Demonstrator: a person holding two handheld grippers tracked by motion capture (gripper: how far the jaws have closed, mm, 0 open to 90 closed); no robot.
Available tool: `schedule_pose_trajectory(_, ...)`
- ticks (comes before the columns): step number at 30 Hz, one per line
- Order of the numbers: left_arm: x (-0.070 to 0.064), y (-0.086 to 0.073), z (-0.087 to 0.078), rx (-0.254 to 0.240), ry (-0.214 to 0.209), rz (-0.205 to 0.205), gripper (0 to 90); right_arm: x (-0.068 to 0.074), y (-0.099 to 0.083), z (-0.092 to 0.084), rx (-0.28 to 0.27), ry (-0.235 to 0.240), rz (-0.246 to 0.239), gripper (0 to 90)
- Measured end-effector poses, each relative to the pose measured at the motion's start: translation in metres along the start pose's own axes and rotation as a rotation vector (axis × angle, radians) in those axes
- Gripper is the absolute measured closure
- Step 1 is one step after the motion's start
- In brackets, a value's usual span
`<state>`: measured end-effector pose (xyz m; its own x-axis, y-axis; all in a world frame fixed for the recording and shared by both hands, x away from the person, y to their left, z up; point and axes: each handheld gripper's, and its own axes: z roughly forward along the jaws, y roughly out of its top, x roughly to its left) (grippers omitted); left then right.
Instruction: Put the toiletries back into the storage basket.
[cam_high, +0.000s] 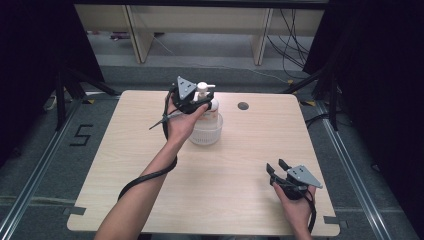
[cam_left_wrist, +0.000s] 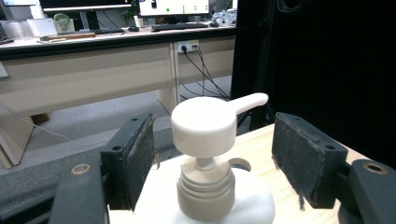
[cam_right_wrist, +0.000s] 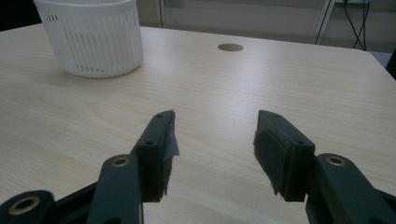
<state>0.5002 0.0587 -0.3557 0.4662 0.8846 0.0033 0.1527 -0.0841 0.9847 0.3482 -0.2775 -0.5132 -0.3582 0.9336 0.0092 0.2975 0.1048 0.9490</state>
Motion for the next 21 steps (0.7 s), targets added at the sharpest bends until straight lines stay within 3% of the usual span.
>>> schedule_pose_trajectory(11,-0.001,0.001,-0.014,0.017,0.002,0.003,28.3,0.0,0.0,0.0,-0.003,-0.005,-0.007,48.3)
schedule_pose_trajectory(21,-0.003,-0.003,-0.031,0.025,-0.021,0.001,28.1,0.0,0.0,0.0,-0.003,-0.007,-0.008,48.3)
